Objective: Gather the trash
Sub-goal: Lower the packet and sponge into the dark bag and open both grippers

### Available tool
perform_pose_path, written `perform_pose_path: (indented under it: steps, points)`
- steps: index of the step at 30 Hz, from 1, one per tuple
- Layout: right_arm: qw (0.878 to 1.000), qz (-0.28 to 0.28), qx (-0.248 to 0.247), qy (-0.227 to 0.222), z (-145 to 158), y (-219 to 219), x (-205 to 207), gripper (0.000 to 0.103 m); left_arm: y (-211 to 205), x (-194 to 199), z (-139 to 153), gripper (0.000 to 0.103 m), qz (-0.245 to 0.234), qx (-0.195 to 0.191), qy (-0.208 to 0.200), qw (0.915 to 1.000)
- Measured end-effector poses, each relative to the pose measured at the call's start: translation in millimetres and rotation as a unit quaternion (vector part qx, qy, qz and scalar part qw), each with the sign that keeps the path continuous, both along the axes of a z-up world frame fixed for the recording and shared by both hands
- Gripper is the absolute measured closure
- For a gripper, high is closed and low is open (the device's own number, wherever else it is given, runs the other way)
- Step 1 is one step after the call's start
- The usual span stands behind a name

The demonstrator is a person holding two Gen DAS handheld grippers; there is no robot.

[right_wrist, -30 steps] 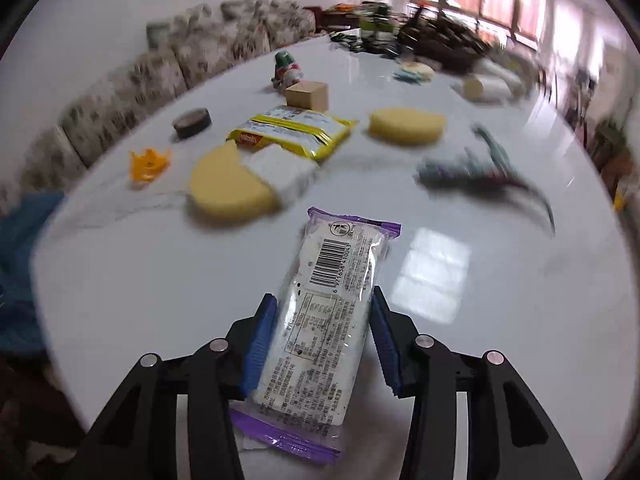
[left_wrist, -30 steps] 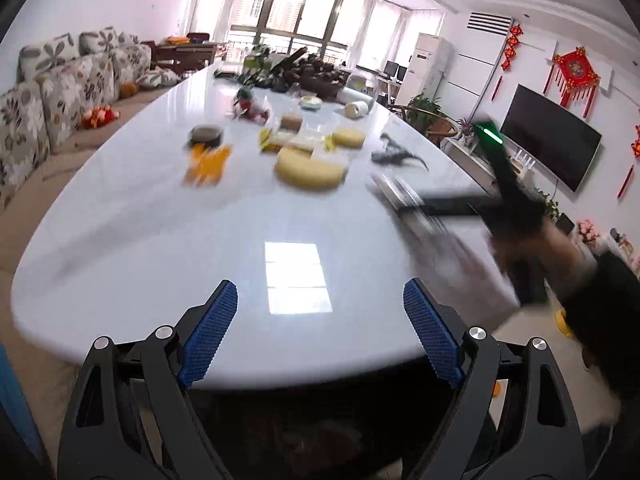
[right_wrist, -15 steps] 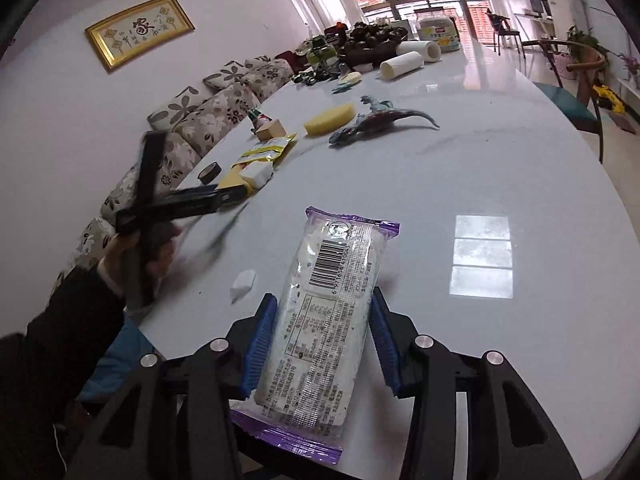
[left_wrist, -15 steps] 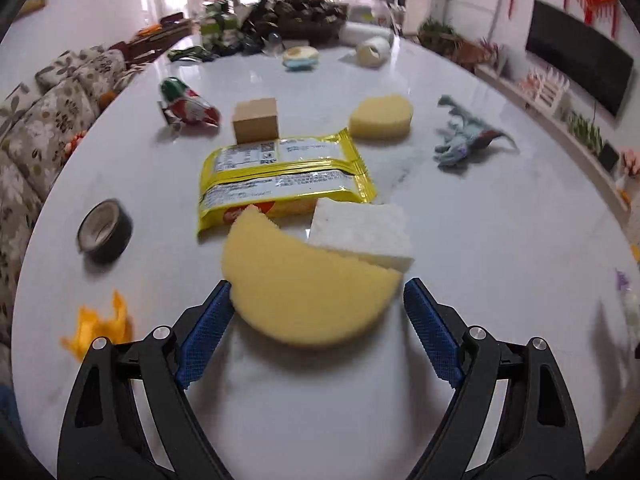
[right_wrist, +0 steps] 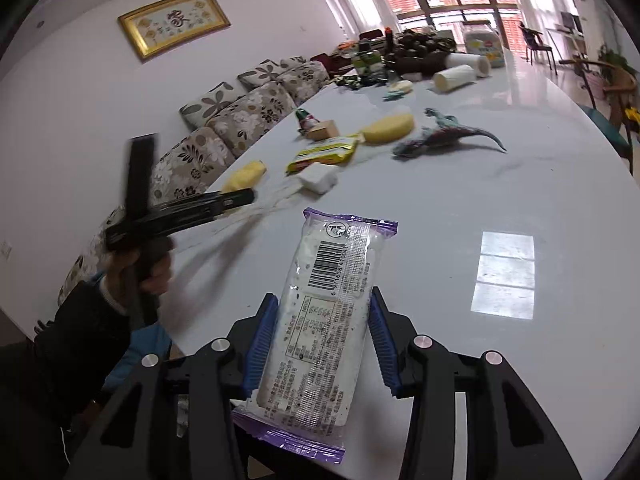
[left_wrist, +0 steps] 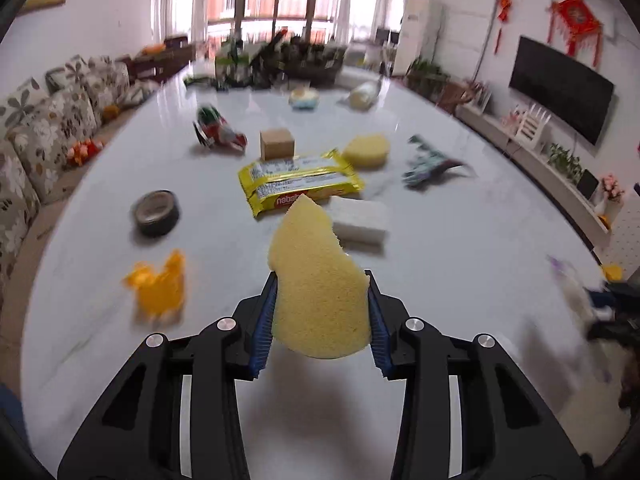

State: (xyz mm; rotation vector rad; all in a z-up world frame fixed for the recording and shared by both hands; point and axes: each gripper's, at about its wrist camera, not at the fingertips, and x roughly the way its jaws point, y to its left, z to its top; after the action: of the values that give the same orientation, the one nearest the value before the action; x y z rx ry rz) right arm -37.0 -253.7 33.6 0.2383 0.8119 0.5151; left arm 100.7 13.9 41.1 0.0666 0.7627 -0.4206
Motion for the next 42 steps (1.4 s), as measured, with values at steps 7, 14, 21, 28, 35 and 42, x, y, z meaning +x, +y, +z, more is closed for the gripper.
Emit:
perform_pose_path:
  steps: [7, 14, 21, 28, 35, 42]
  points:
    - [0.999, 0.04, -0.006, -0.021, 20, 31, -36, 0.058, 14, -136, 26, 0.062, -0.041, -0.007, -0.057, 0.9975]
    - [0.988, 0.145, -0.046, 0.001, 10, 70, -102, 0.058, 16, -229, -23, 0.057, -0.082, 0.025, 0.005, 0.9963]
    - [0.959, 0.228, -0.088, 0.144, -108, 113, -118, 0.058, 5, -224, -152, 0.05, -0.097, 0.051, 0.158, 0.9814]
    - [0.931, 0.235, -0.17, 0.22, -224, 128, -92, 0.045, 1, -189, -279, 0.026, -0.076, 0.129, 0.297, 0.9432]
    - [0.961, 0.223, -0.122, 0.108, -109, 99, -119, 0.044, 9, -187, -266, 0.021, -0.096, 0.096, 0.3, 0.9443]
    - [0.987, 0.145, -0.061, 0.009, -25, 61, -102, 0.043, 14, -185, -274, 0.021, -0.088, 0.061, 0.319, 0.9415]
